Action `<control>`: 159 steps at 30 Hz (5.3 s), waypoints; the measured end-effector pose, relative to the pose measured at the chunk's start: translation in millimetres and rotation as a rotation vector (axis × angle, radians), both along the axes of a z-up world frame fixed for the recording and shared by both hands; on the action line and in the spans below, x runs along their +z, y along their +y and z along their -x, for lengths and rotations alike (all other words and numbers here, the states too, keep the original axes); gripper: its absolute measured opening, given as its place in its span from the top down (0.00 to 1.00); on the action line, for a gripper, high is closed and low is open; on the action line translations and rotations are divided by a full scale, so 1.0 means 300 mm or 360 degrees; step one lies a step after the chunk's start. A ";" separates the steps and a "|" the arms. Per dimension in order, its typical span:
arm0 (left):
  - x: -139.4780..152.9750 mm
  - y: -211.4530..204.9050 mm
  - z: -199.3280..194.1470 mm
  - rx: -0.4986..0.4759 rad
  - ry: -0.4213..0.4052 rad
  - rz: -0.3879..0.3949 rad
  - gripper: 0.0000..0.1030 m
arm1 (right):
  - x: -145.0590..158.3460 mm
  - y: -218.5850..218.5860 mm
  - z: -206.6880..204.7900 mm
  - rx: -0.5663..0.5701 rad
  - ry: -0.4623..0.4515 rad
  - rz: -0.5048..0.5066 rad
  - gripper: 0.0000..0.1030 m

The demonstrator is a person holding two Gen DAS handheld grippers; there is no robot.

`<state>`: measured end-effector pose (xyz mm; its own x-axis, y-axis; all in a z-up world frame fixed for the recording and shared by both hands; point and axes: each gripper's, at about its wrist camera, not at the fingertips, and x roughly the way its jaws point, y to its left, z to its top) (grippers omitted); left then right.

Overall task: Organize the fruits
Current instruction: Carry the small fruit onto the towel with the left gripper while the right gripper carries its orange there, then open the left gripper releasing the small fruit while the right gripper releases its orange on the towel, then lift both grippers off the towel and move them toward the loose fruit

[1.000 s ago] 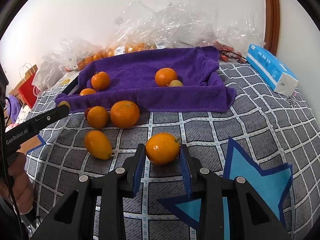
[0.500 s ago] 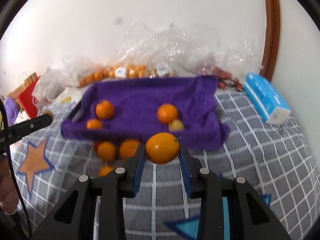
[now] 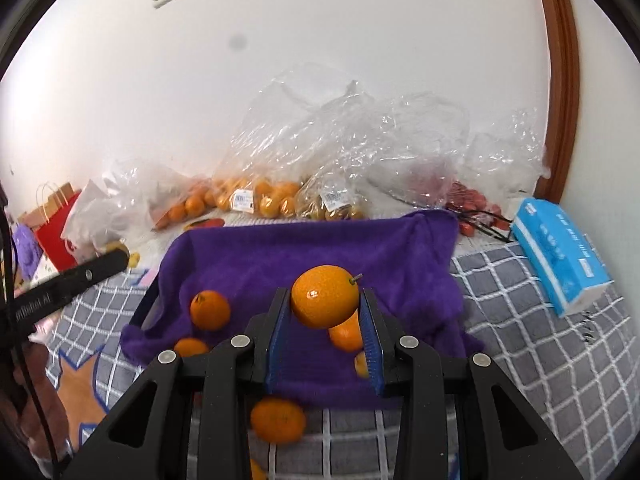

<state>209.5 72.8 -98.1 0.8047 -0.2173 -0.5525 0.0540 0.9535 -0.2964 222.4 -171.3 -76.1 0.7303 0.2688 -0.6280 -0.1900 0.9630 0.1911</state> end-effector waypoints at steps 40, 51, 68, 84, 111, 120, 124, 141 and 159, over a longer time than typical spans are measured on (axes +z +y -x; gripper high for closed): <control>-0.202 -0.039 -0.093 0.0006 0.0112 -0.0076 0.75 | -0.201 -0.068 -0.092 -0.0149 0.0122 0.0056 0.67; -0.208 -0.033 -0.098 0.0025 0.0137 -0.0059 0.75 | -0.214 -0.069 -0.094 -0.0167 0.0168 0.0116 0.67; -0.218 -0.041 -0.104 -0.0029 0.0176 -0.0009 0.75 | -0.216 -0.065 -0.091 -0.0155 0.0169 0.0151 0.65; -0.217 -0.066 -0.097 -0.0079 0.0160 -0.0022 0.73 | -0.201 -0.048 -0.074 -0.0153 0.0098 0.0145 0.52; -0.184 -0.072 -0.063 -0.0085 0.0027 -0.0029 0.58 | -0.169 -0.030 -0.033 -0.0175 -0.0055 0.0145 0.47; -0.182 -0.074 -0.052 -0.0061 0.0018 -0.0033 0.58 | -0.154 0.023 -0.006 -0.0149 -0.0134 0.0294 0.47; -0.183 -0.064 -0.051 -0.0031 0.0019 -0.0033 0.58 | -0.151 0.046 -0.001 -0.0122 -0.0137 0.0350 0.47; -0.177 -0.046 -0.016 0.0019 -0.0015 -0.0066 0.58 | -0.117 -0.052 0.091 -0.0122 0.0022 0.0120 0.51; -0.160 0.031 0.154 0.0025 0.0164 -0.0100 0.58 | -0.225 0.069 0.174 0.0250 0.0321 -0.0092 0.52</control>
